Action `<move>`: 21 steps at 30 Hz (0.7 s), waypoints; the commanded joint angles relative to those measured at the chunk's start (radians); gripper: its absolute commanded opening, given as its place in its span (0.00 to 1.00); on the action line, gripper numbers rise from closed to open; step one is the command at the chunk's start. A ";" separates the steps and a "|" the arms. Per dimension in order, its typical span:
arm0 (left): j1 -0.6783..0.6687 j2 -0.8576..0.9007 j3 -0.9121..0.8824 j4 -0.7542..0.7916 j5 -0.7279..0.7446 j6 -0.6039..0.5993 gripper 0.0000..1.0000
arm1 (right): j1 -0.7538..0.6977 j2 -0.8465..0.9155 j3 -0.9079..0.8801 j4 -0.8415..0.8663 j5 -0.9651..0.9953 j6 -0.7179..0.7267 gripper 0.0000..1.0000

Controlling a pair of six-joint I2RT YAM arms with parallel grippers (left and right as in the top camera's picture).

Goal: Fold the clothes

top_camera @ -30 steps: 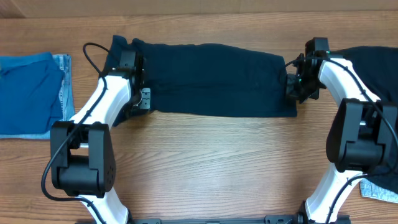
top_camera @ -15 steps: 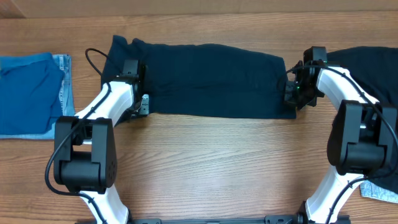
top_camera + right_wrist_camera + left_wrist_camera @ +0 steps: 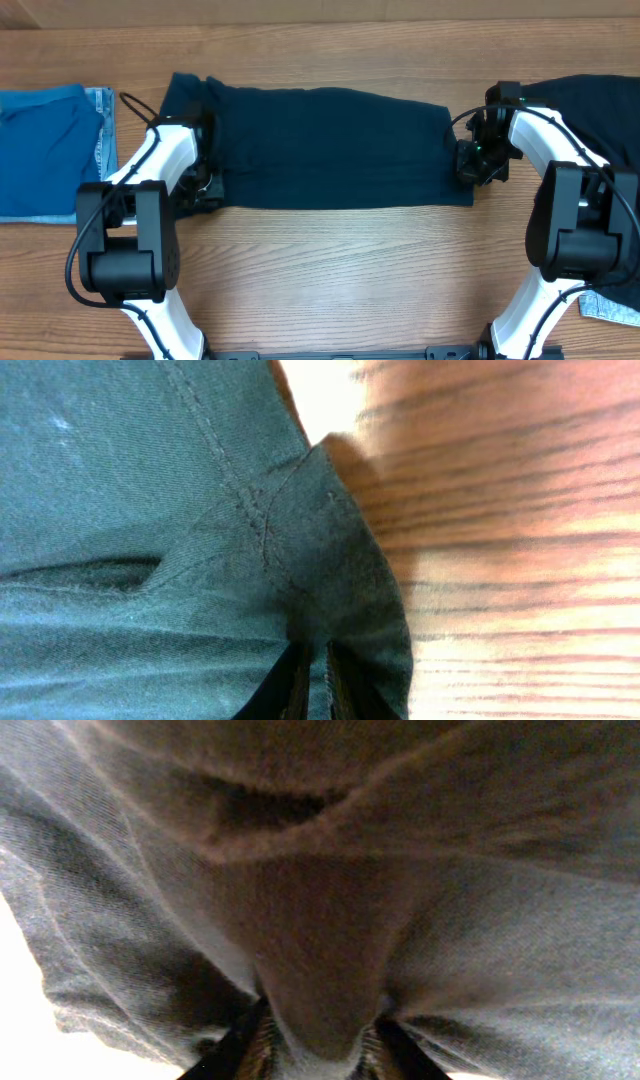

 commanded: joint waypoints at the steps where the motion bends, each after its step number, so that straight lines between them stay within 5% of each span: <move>1: 0.043 0.114 -0.117 -0.045 0.050 -0.007 0.27 | -0.001 0.026 -0.044 -0.035 0.034 0.008 0.12; 12: 0.043 0.114 -0.163 -0.057 0.061 -0.010 0.22 | -0.001 0.026 -0.043 -0.108 0.033 0.060 0.07; 21: 0.042 0.079 -0.001 -0.146 0.103 0.034 0.22 | -0.001 -0.097 0.087 -0.074 0.021 0.078 0.08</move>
